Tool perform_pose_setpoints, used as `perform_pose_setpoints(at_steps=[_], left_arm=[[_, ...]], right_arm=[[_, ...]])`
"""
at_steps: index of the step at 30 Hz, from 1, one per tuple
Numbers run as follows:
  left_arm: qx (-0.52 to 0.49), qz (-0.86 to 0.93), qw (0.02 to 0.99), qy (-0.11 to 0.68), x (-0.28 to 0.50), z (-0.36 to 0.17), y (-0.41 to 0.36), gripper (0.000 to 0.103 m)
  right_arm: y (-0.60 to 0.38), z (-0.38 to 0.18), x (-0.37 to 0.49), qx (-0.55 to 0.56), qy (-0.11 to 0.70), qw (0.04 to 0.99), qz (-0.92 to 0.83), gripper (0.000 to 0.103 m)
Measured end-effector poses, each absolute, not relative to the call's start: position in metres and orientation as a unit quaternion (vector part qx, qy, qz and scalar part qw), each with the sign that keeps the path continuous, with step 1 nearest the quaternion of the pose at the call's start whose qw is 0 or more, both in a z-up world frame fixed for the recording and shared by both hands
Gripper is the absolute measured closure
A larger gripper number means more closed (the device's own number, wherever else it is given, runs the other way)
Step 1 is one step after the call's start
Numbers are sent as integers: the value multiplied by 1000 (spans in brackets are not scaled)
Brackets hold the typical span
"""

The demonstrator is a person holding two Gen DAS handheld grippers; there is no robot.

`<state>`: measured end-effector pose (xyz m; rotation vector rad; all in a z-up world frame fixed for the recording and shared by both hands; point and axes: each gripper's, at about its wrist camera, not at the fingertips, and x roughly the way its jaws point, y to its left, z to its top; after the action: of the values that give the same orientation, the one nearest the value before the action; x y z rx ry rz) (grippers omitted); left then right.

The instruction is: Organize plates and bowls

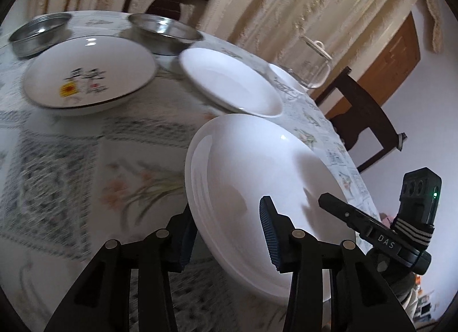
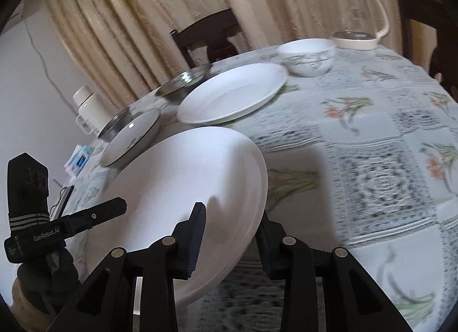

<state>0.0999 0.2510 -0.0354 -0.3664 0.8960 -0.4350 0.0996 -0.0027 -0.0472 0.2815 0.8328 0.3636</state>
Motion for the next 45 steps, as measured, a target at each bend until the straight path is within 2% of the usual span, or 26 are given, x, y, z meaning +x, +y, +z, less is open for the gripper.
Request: perform_pose_setpoints(at_steps=[14, 45], left_arm=[[-193, -147, 874, 421, 83, -45, 315, 60], [-194, -153, 877, 413, 90, -49, 315, 56]], right_arm=[[56, -57, 103, 105, 431, 872, 209, 67], [47, -57, 101, 135, 421, 875, 200, 63]])
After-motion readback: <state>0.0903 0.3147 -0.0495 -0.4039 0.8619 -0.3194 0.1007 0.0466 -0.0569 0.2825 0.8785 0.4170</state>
